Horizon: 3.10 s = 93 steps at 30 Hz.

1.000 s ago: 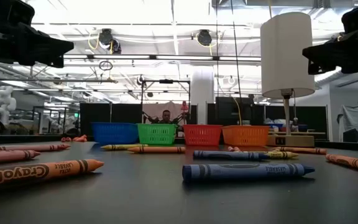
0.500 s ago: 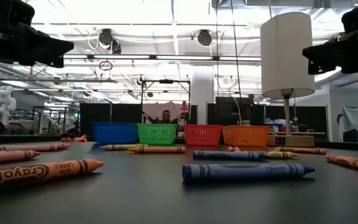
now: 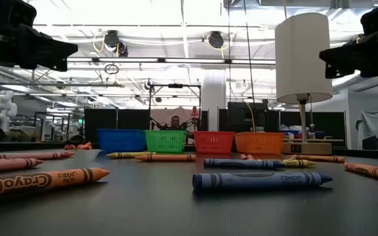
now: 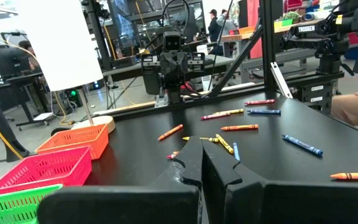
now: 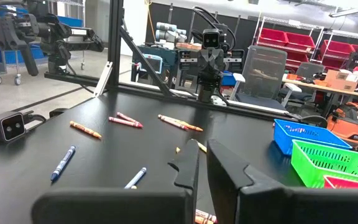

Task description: Sort crayons

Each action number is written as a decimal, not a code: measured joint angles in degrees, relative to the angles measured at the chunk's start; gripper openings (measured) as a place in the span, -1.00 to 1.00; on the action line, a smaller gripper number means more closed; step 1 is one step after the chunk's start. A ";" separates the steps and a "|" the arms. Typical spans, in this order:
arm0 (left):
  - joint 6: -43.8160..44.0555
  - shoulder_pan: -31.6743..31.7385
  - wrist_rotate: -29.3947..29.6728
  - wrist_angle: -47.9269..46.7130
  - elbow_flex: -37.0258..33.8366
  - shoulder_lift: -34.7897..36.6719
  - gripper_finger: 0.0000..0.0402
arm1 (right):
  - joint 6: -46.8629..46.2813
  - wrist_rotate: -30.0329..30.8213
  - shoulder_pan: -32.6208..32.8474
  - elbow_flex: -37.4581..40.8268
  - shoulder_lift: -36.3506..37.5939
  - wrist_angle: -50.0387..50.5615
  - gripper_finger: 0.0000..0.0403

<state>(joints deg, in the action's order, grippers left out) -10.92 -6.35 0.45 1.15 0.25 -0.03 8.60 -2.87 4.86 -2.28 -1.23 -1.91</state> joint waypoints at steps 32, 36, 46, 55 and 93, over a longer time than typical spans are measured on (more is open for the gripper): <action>0.00 0.00 -0.02 0.00 0.00 0.00 -1.00 | -0.01 0.00 -0.01 0.01 -0.02 0.00 -0.91; 0.00 0.00 0.00 0.00 0.00 0.00 -1.00 | 0.00 0.00 -0.02 0.00 0.00 0.00 -0.91; 0.00 0.00 0.00 0.00 0.00 0.00 -1.00 | 0.00 0.00 -0.01 0.02 -0.01 0.00 -0.91; 0.00 0.00 -0.02 0.00 0.00 0.00 -1.00 | -0.01 0.00 -0.02 0.02 -0.01 0.00 -0.91; 0.00 0.00 0.00 0.00 0.00 0.00 -1.00 | -2.24 0.00 -0.02 0.02 0.00 0.00 -0.91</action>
<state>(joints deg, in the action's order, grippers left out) -10.92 -6.35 0.44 1.15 0.25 -0.03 6.36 -2.87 4.84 -2.26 -1.23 -1.91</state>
